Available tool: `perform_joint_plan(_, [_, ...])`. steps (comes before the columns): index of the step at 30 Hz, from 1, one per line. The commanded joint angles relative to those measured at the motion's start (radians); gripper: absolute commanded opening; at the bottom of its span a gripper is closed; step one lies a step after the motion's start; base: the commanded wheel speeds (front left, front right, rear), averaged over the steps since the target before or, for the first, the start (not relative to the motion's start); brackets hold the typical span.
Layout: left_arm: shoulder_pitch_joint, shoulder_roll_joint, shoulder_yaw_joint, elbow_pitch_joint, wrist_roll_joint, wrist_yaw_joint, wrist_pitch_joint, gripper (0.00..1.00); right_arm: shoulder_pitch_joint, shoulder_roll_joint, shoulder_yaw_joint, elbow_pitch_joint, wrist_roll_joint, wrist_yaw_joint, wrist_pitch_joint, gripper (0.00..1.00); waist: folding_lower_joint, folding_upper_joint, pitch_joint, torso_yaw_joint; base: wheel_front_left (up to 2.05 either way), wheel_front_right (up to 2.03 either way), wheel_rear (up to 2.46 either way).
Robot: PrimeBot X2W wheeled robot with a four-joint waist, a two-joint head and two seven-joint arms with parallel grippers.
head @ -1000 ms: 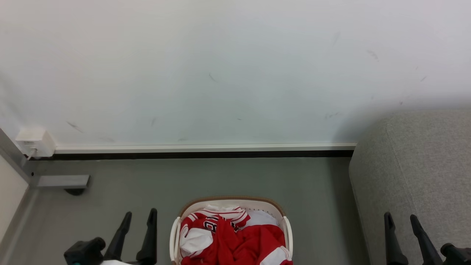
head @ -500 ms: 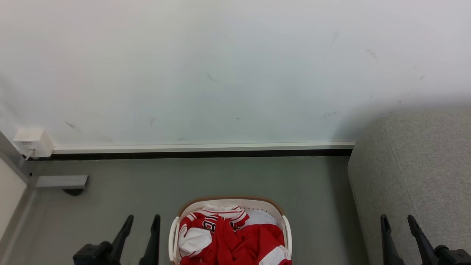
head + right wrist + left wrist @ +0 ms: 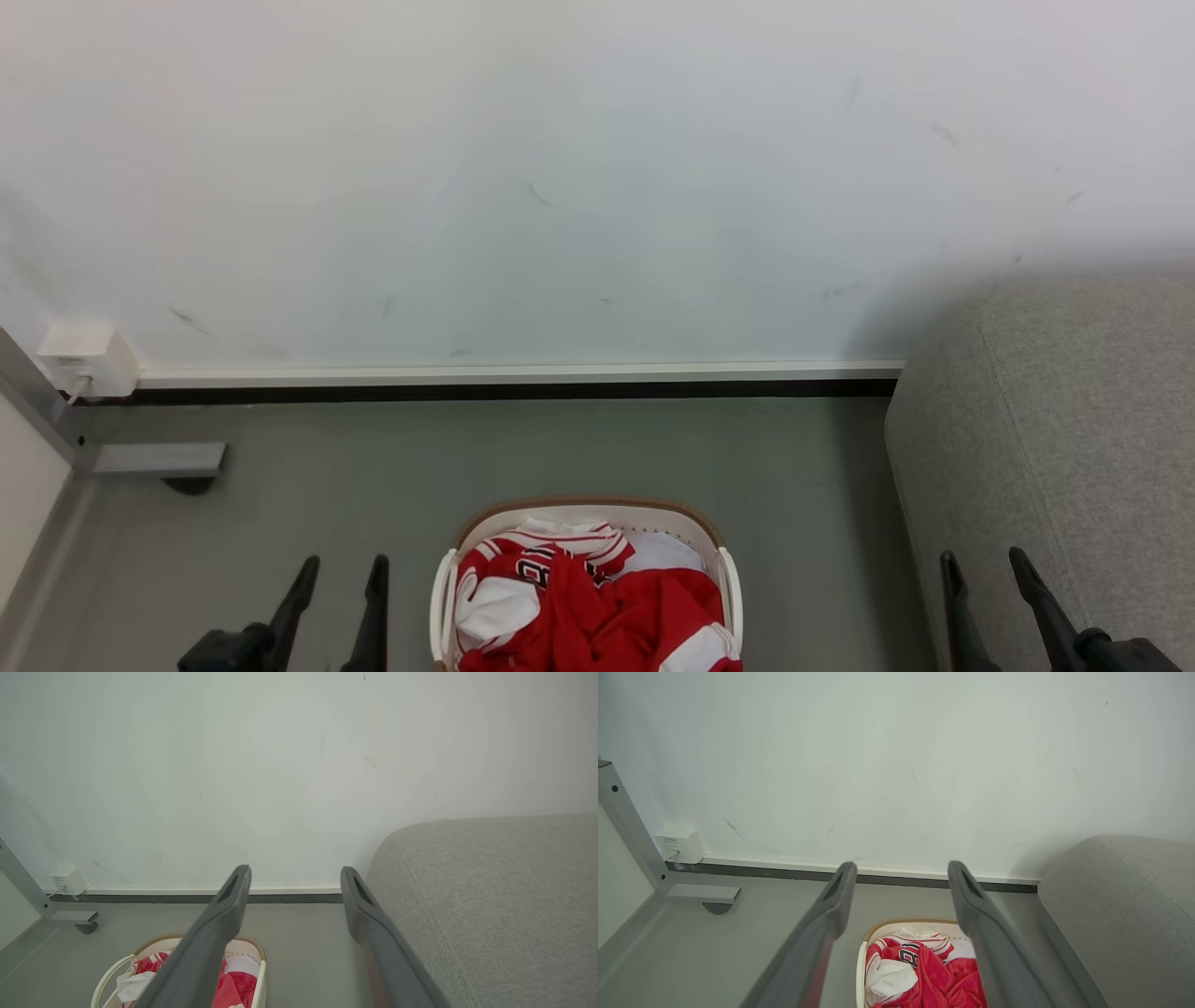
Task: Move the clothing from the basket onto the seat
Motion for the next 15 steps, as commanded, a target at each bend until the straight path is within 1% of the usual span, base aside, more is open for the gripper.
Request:
perform_joint_plan(1, [0.000,0.009,0.002,0.003,0.024,0.001,-0.007,1.00,0.012,-0.009,0.004,-0.004,-0.016,-0.002,-0.007,1.00,0.0000,0.0000,-0.001,0.001,0.00,0.00,0.00])
perform_joint_plan(8, [-0.002,0.006,0.002,0.016,0.060,0.001,-0.020,1.00,0.015,-0.009,0.015,0.000,-0.048,-0.002,-0.021,1.00,0.0000,0.0000,-0.001,0.006,0.00,0.00,0.00])
perform_joint_plan(15, [-0.002,-0.001,0.008,0.028,0.012,0.001,-0.020,1.00,0.017,-0.009,0.019,0.007,-0.030,-0.002,-0.021,1.00,0.0000,0.0000,-0.001,0.004,0.00,0.00,0.00])
